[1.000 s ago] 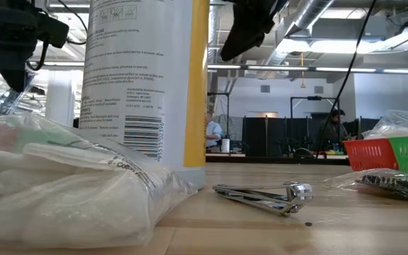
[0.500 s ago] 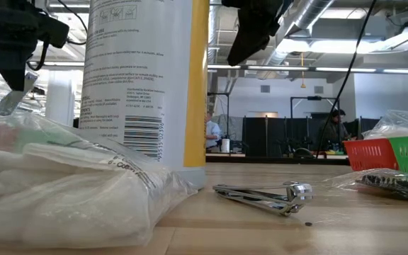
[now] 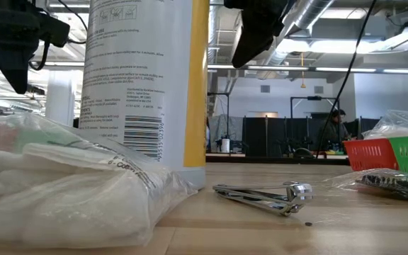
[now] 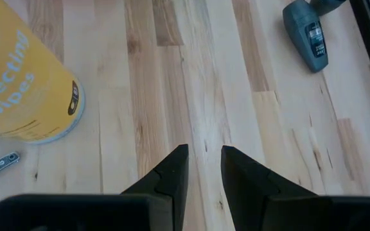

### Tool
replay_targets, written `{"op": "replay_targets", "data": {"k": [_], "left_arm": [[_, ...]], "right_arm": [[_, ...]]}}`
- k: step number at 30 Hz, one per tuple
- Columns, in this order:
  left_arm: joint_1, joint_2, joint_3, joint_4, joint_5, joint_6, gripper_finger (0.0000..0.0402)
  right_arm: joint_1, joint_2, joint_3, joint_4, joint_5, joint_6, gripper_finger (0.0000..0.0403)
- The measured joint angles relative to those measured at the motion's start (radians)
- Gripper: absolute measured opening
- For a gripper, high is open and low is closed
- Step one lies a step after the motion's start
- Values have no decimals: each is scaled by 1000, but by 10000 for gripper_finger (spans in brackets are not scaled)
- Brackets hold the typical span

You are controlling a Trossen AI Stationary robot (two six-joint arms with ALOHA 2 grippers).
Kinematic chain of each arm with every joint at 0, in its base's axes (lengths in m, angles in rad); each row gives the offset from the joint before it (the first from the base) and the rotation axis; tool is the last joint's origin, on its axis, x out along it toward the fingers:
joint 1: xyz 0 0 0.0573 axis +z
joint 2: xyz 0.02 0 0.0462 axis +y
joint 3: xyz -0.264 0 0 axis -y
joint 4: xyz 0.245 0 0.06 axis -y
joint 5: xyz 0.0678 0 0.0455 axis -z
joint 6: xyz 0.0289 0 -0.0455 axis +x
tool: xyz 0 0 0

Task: Pick & Place Travel size toiletries
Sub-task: Put the black hairbrush into the left red bin

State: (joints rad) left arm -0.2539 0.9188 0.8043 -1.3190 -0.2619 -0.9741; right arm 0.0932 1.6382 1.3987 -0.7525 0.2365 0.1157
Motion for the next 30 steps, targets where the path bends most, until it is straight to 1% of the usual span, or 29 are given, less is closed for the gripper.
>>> {"op": "replay_targets", "data": {"k": [6,12,17,23,27,30], "left_arm": [[0,0,0,9,0,0,107],[-5,0,0,81,0,5,107],[-26,0,0,194,-27,75,108],[-45,0,0,336,-52,164,106],[-56,0,0,431,-53,216,107],[-63,0,0,506,-68,263,106]], "right_arm": [[12,0,0,-7,0,9,83],[51,0,0,-37,-3,56,83],[107,1,-50,-11,-3,99,83],[175,1,-115,21,-3,210,83],[229,2,-117,37,-3,268,83],[271,17,-117,42,-3,269,83]]}}
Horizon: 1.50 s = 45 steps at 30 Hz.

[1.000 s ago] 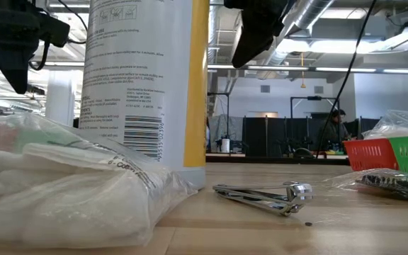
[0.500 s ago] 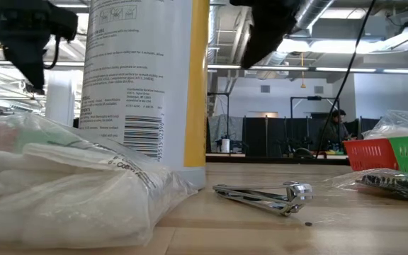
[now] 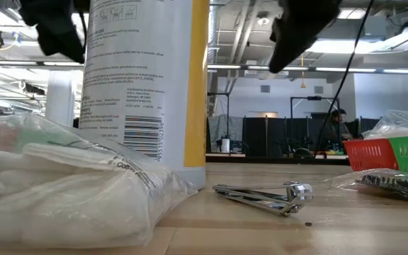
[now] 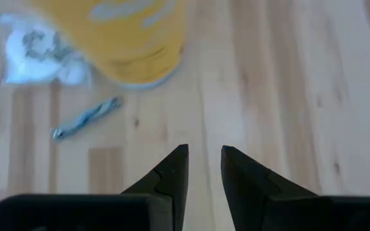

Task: Pick & Place Travel size toiletries
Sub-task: Put the black hairbrush into the left red bin

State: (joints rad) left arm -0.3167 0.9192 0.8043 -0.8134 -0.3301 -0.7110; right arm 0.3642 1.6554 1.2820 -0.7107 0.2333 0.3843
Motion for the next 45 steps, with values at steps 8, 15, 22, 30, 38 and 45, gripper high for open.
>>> {"op": "replay_targets", "data": {"k": [8,15,22,30,38,45], "left_arm": [[-33,16,1,114,-74,53,106],[-61,115,1,167,-90,53,106],[-70,239,1,257,-89,53,106],[-70,295,0,271,-90,53,106],[-70,274,-1,281,-121,86,106],[-70,265,0,291,-126,106,106]], "right_arm": [[84,2,0,-7,0,41,83],[145,2,0,-59,1,82,83],[163,3,1,-144,4,192,83],[150,61,1,-210,3,210,83],[110,152,0,-274,-15,185,83],[97,165,1,-245,-49,169,83]]}}
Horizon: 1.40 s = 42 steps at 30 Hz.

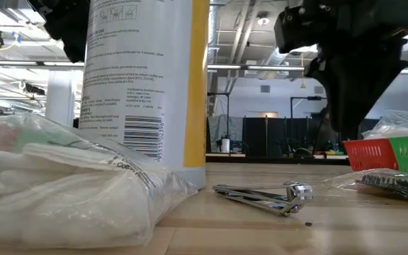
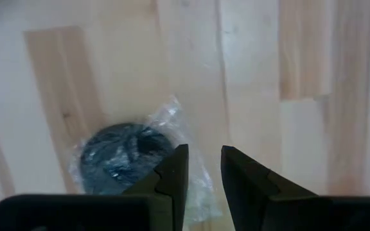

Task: Pick & Place Travel size toiletries
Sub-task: Put the black hairbrush into the left red bin

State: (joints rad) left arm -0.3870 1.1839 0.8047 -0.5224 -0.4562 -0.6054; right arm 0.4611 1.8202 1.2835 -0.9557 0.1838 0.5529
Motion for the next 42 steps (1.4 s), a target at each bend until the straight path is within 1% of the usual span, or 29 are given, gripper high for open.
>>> {"op": "replay_targets", "data": {"k": [3,7,11,14,22,26,31,33,35,38,42], "left_arm": [[0,0,0,2,-7,2,106],[0,0,0,3,-7,3,105],[0,0,0,3,-7,7,105],[0,0,0,5,-7,7,104],[0,0,0,7,-7,8,104],[0,0,0,7,-7,27,104],[0,0,0,8,-8,27,104],[0,0,0,8,-7,27,104],[0,0,0,8,-7,27,104],[0,0,0,8,-7,27,104],[0,0,0,8,-8,27,104]], "right_arm": [[3,-2,0,23,-22,-1,83],[2,34,0,66,-90,-3,83],[0,65,1,81,-109,0,94],[0,89,-1,73,-111,20,119],[-11,100,0,82,-110,58,216],[-21,99,0,94,-110,113,243],[-29,119,0,131,-113,164,248],[-31,119,-2,119,-113,189,248],[-33,133,3,156,-114,211,248],[-33,162,-2,150,-114,216,248],[-33,194,6,154,-142,225,248]]}}
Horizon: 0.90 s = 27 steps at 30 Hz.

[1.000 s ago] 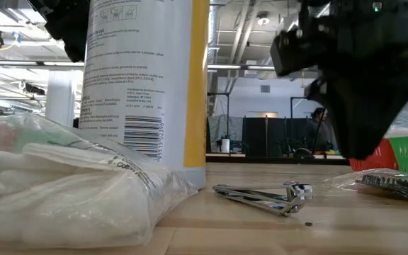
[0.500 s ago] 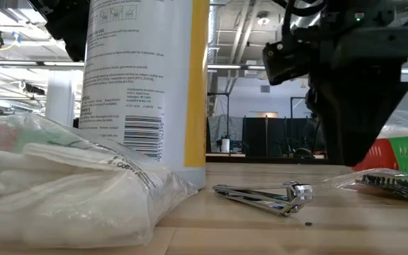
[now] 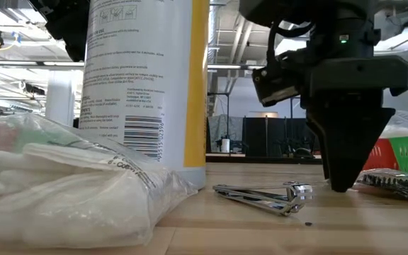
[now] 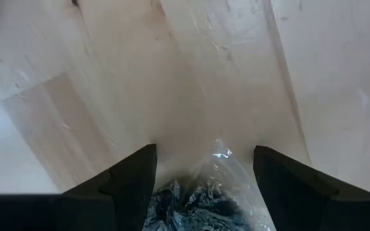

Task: Pick & Place Travel size toiletries
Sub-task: Put the black hairbrush into the left red bin

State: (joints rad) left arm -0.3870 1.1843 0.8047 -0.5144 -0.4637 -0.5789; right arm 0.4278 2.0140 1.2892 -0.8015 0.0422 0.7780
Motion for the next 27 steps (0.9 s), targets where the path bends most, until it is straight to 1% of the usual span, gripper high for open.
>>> {"op": "replay_targets", "data": {"k": [2,10,14,16,19,22,25,26,27], "left_arm": [[0,0,0,0,0,0,104],[0,0,0,0,0,5,104],[0,0,0,0,0,6,104],[0,0,0,0,0,6,104],[0,0,0,0,0,7,104],[0,0,0,0,0,6,104],[0,0,0,0,0,7,104],[0,0,0,0,0,6,104],[0,0,0,0,0,7,104]], "right_arm": [[0,19,1,-5,-10,7,248],[2,23,0,-9,-12,50,247],[3,23,0,-4,-13,54,226],[3,23,-1,-5,-13,54,204],[3,23,-2,-6,-14,54,159],[3,23,-2,-6,-14,45,100],[3,23,-2,-12,-15,30,33],[3,23,-2,-15,-15,20,17],[3,23,-2,-17,-15,13,10]]}}
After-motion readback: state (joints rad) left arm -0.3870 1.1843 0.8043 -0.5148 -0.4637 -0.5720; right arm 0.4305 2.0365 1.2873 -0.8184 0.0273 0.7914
